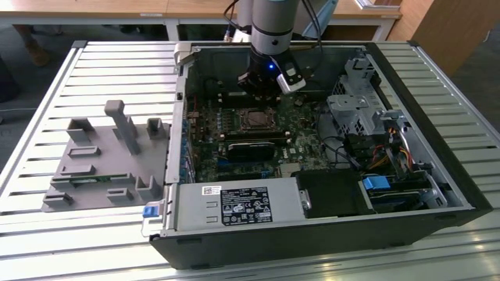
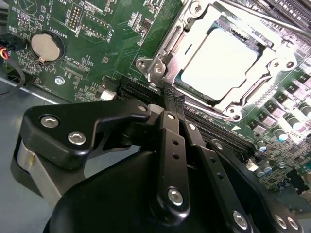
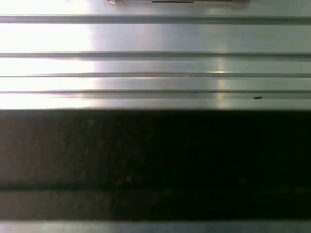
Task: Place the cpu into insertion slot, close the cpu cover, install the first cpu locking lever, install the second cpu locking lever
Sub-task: 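Install the first cpu locking lever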
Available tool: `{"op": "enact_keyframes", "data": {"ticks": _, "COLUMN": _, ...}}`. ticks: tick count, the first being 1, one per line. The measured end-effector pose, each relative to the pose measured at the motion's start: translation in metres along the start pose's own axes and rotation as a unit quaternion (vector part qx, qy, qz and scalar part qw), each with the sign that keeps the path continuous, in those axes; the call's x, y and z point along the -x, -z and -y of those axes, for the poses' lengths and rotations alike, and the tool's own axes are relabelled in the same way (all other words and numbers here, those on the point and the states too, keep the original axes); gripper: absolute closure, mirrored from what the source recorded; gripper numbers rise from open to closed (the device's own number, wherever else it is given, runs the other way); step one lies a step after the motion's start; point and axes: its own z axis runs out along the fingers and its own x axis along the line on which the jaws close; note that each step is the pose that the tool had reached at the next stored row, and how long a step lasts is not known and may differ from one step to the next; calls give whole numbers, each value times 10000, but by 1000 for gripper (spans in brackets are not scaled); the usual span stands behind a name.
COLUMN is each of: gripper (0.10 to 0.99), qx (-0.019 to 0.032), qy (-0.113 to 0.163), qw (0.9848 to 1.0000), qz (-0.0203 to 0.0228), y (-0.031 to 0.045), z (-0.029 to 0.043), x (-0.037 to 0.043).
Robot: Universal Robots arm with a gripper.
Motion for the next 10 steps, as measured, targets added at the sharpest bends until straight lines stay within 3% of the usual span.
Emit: {"op": "enact_keyframes", "data": {"ticks": 10, "gripper": 969, "qx": -4, "qy": 0, "qw": 10000, "qz": 1, "y": 19, "z": -2, "x": 0}}
